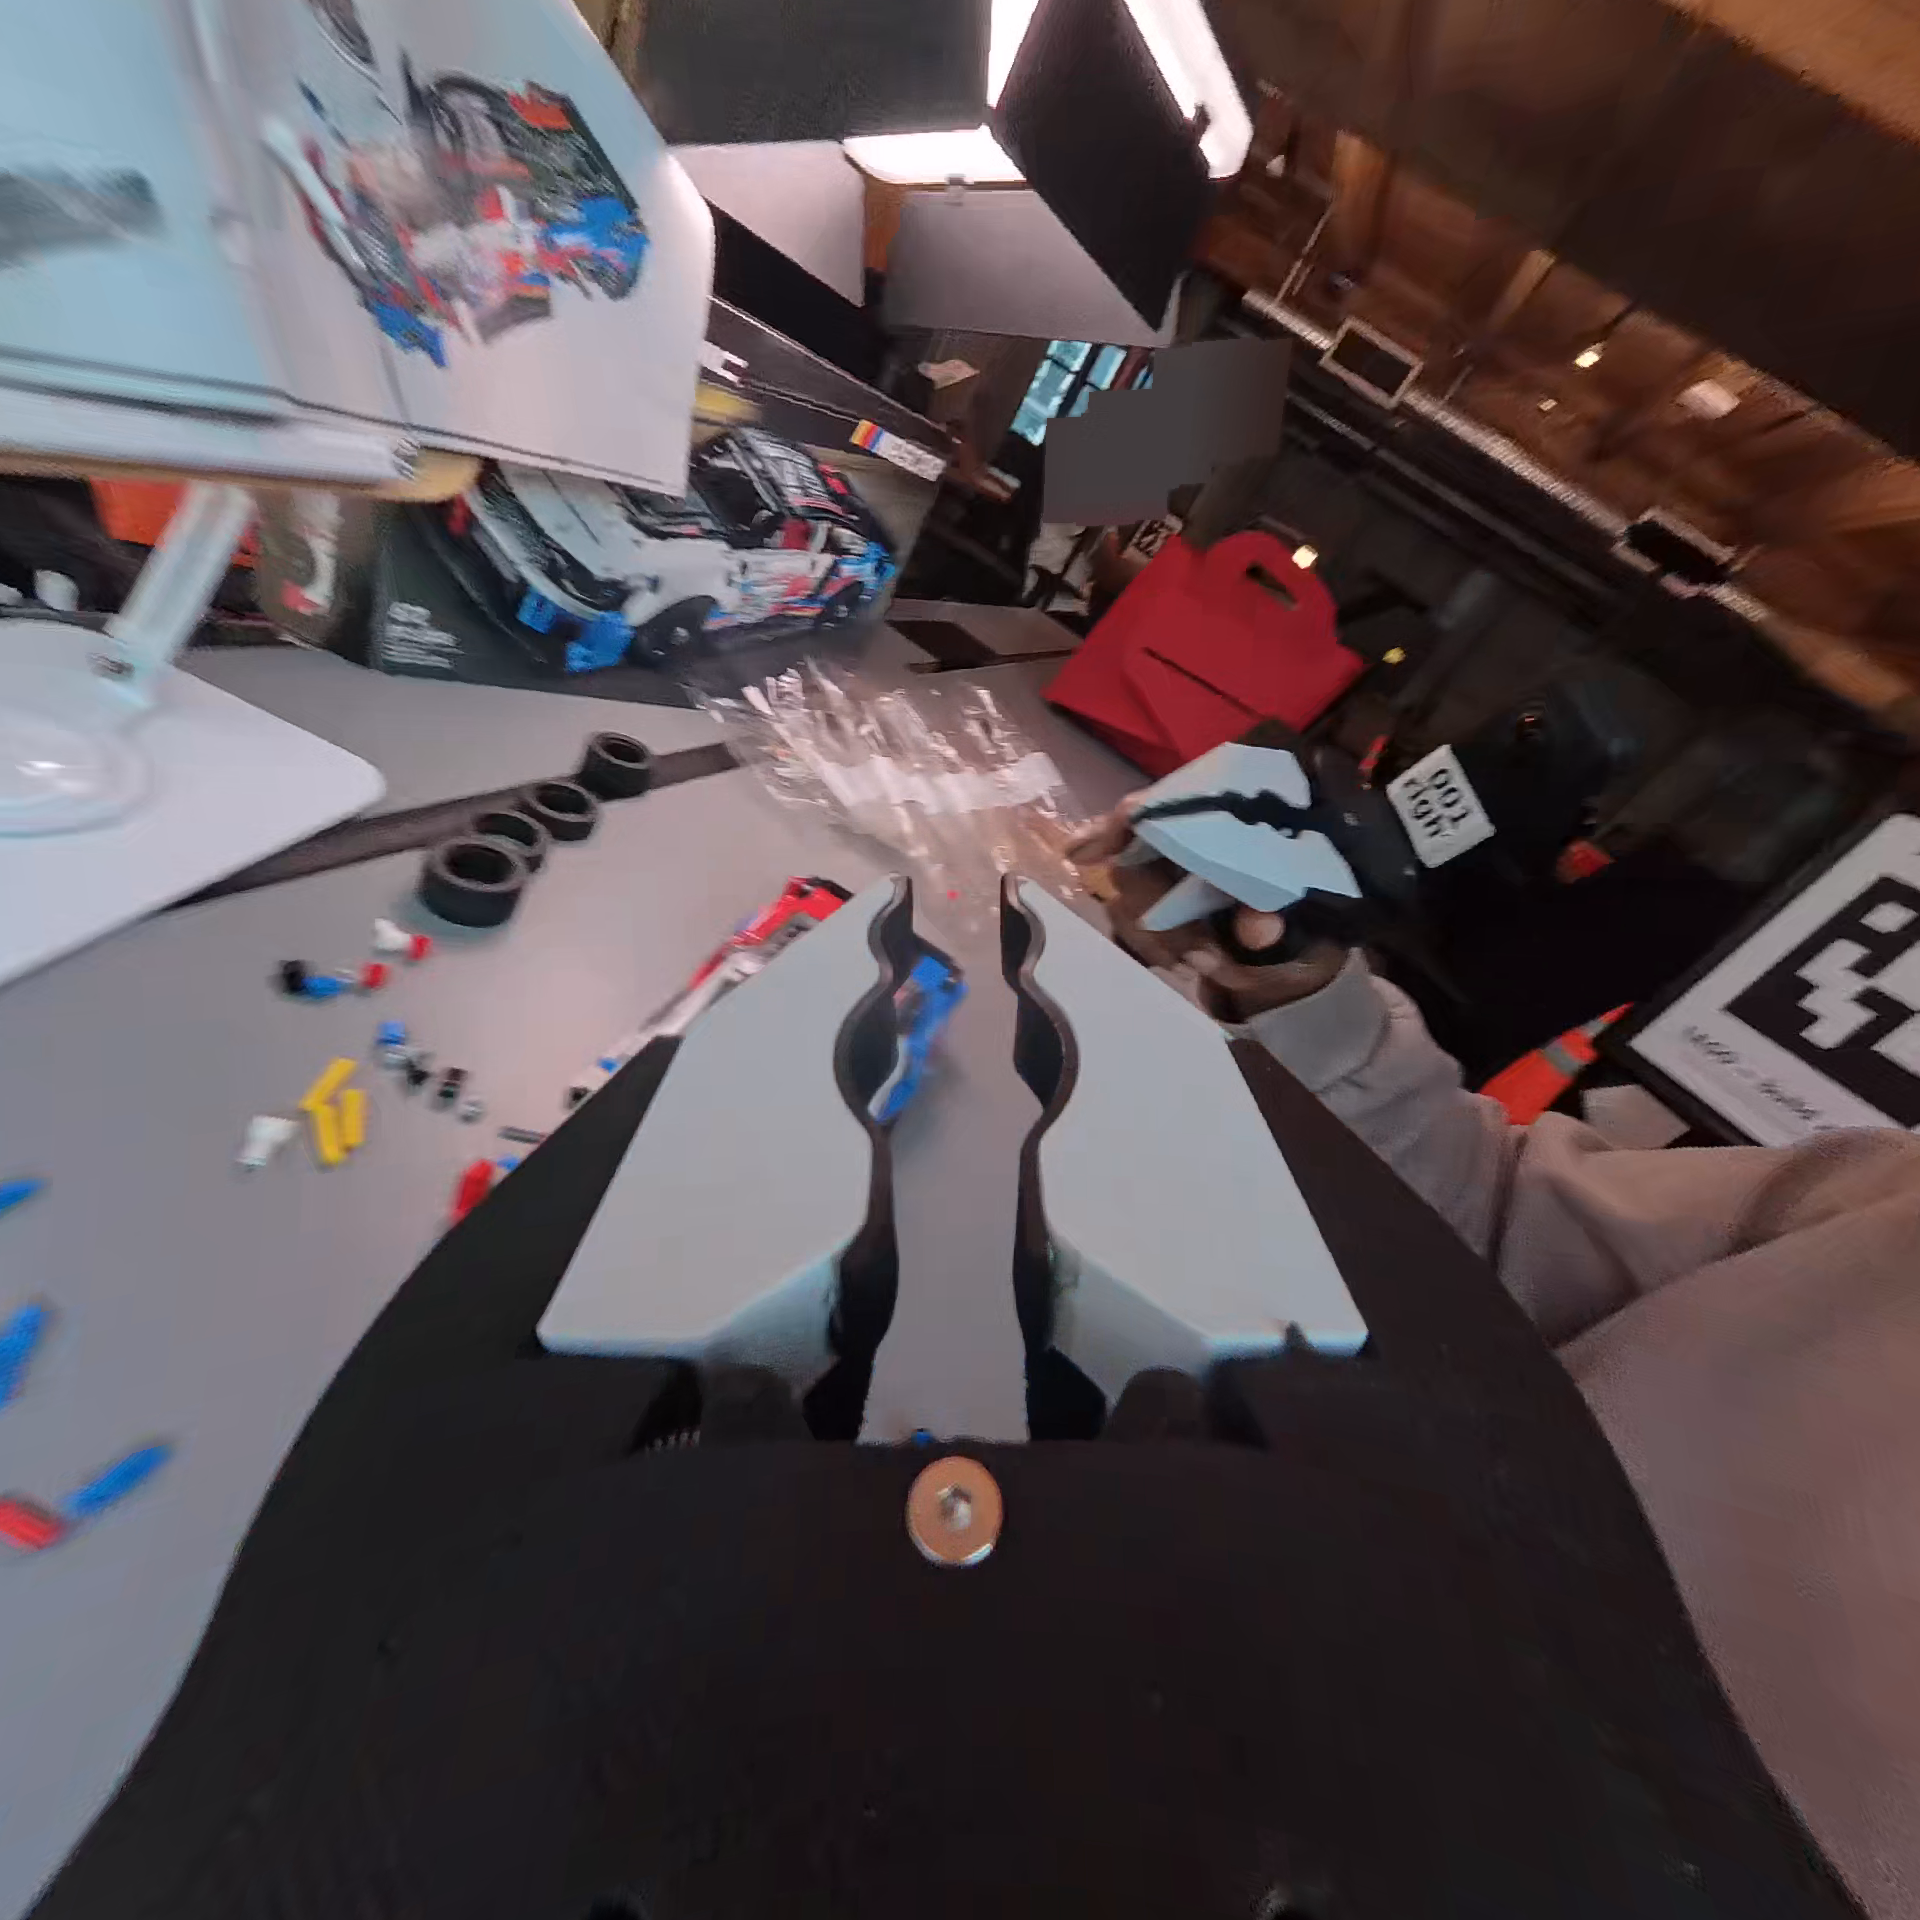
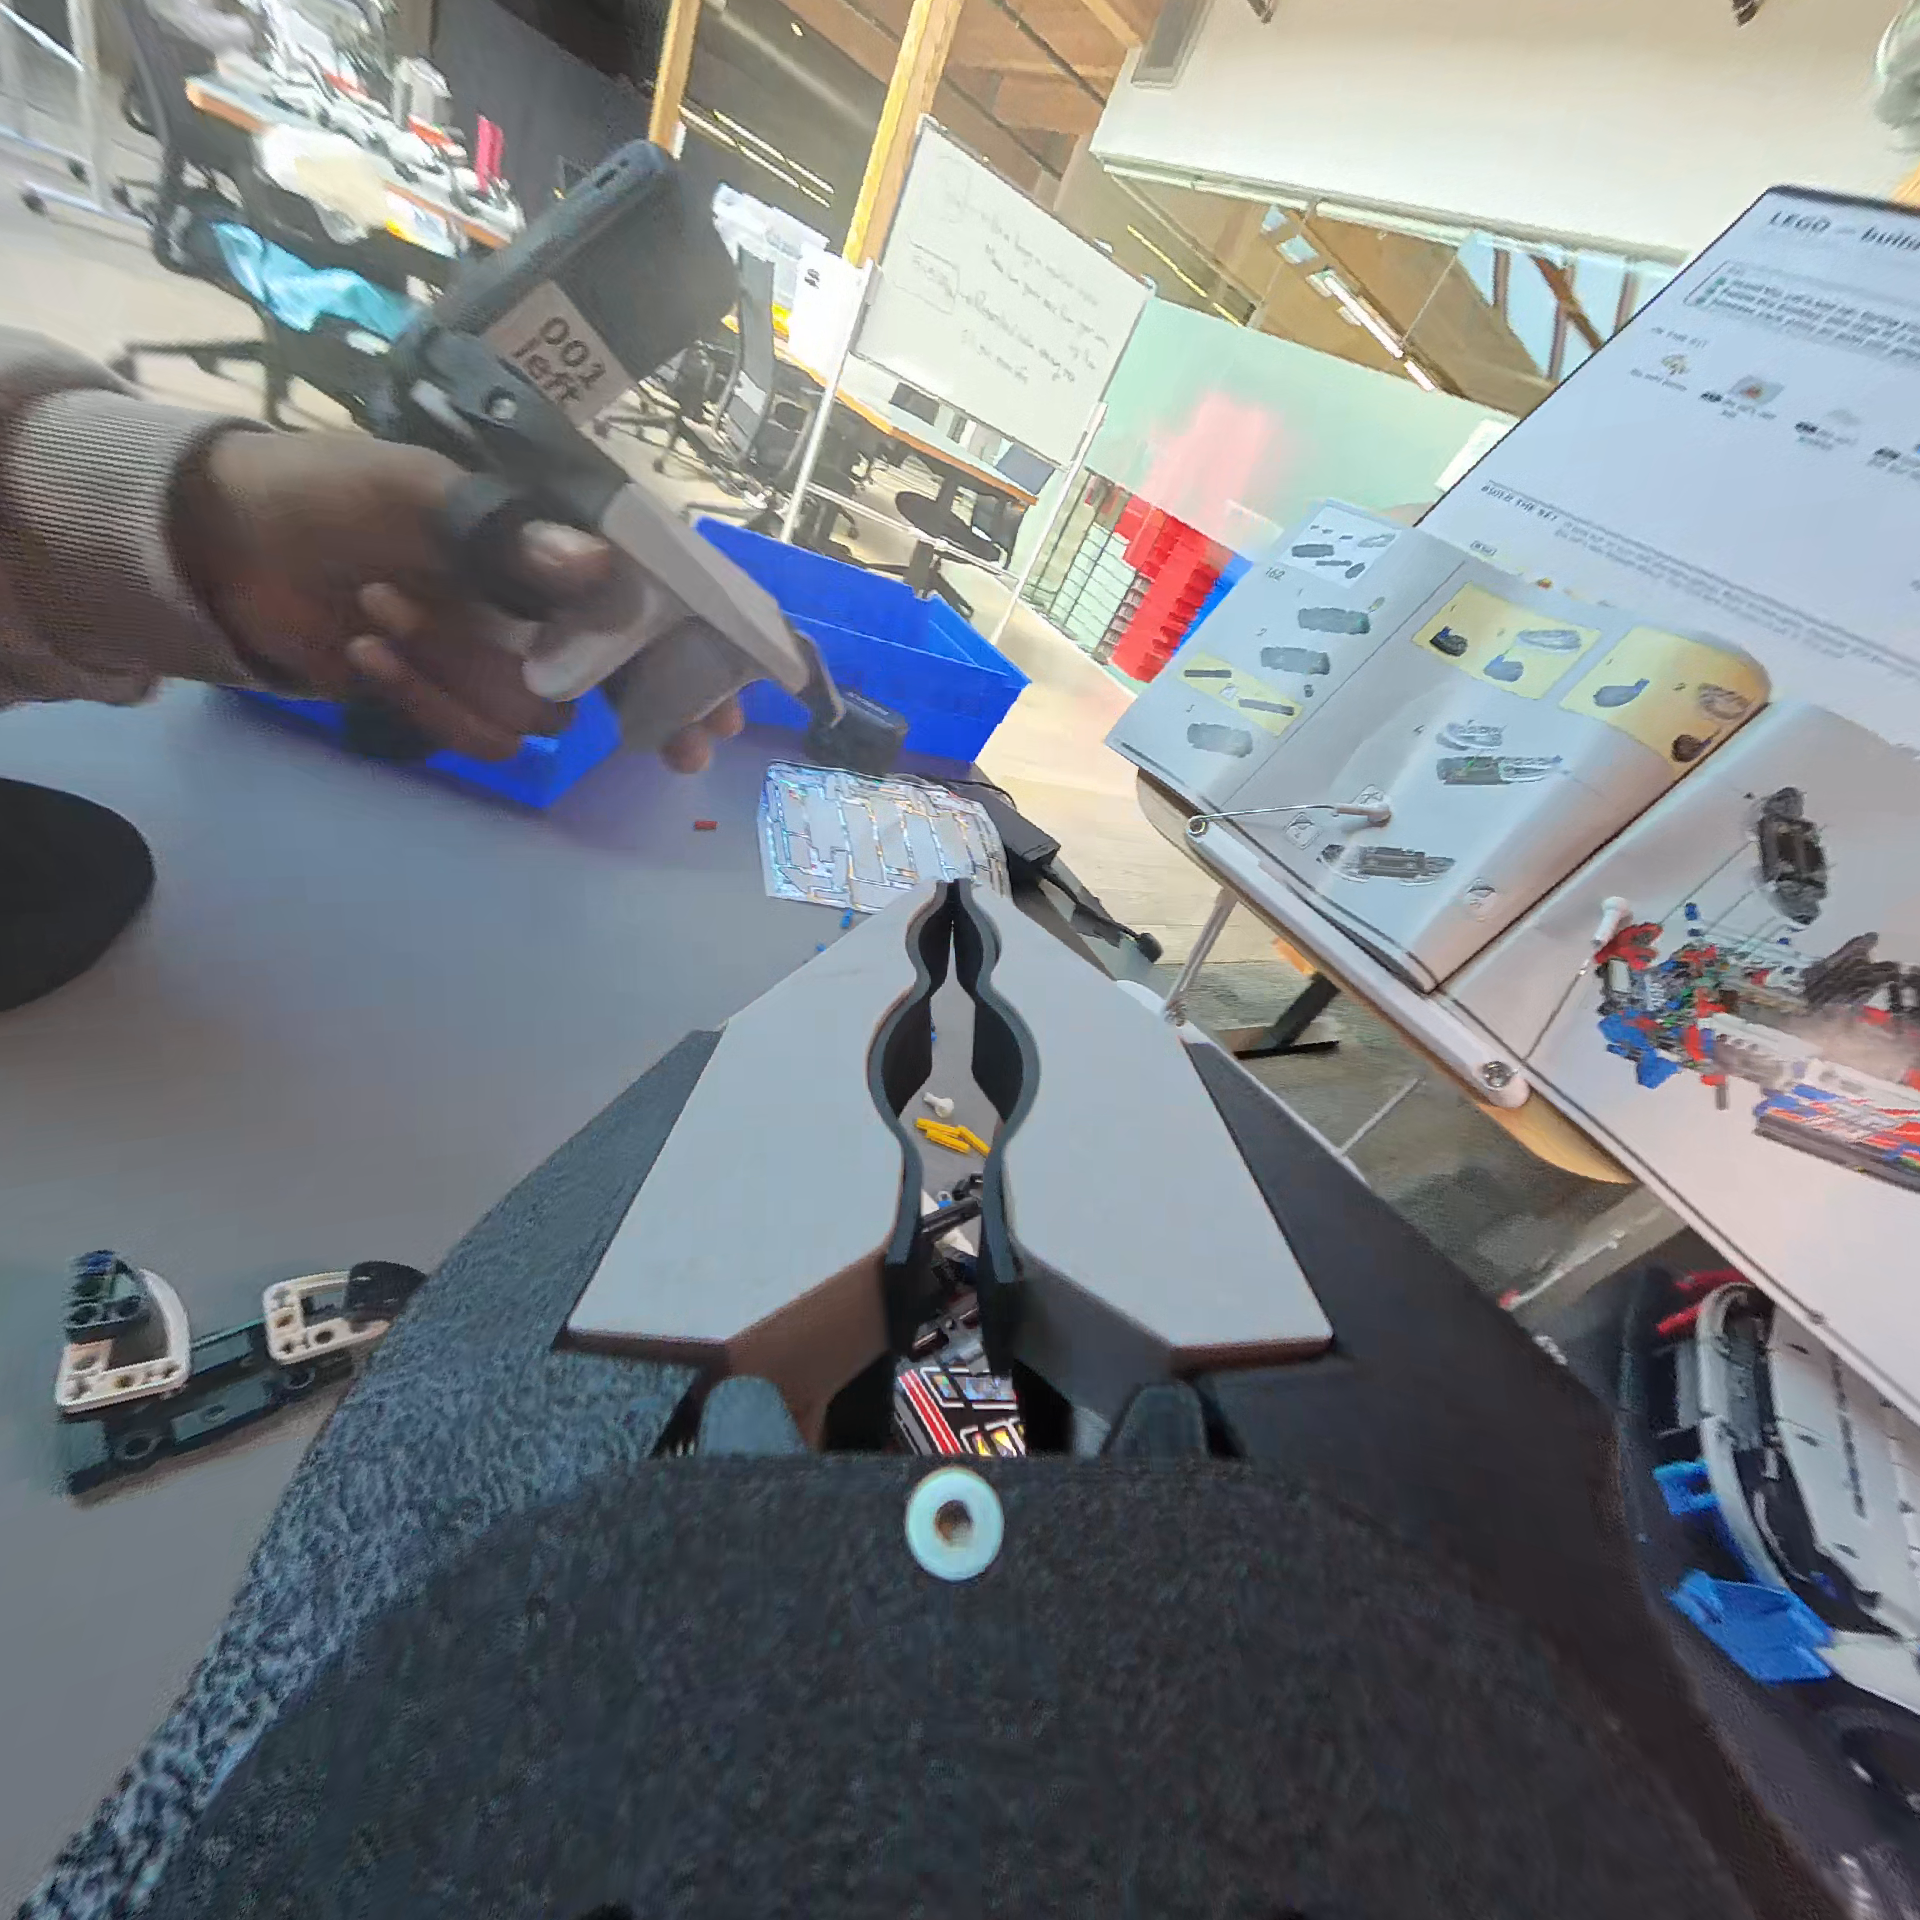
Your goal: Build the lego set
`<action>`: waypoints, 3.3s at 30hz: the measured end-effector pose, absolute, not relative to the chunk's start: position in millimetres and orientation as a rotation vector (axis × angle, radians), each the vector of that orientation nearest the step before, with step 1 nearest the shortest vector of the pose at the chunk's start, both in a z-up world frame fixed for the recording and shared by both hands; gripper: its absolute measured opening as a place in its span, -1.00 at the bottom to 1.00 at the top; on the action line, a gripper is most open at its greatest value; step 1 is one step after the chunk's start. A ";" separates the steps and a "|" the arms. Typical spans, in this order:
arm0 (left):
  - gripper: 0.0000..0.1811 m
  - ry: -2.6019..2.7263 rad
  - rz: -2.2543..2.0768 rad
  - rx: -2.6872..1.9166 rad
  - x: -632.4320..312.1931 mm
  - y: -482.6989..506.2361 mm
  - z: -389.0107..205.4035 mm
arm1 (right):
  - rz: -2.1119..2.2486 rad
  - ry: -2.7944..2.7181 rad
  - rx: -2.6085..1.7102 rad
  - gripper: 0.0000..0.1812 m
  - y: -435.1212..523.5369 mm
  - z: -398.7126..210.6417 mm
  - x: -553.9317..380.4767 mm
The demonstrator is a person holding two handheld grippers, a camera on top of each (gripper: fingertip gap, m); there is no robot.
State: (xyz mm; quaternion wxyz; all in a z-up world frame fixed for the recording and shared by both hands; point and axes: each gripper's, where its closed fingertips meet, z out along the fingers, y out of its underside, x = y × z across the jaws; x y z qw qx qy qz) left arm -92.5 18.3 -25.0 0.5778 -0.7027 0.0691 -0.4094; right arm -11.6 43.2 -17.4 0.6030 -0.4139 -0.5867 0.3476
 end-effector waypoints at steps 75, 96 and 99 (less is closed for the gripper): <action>-1.00 -0.103 -1.456 -1.641 -20.9 -20.3 -122.7 | -0.022 -1.433 -0.396 -0.96 -28.8 -127.4 -26.3; -1.00 0.674 -1.184 -1.884 3.1 -63.3 -149.8 | 1.550 -1.586 -1.268 -0.92 -57.2 -145.3 1.1; -1.00 0.676 -1.183 -1.891 3.4 -63.5 -151.3 | 1.542 -1.590 -1.273 -0.95 -56.4 -146.7 1.0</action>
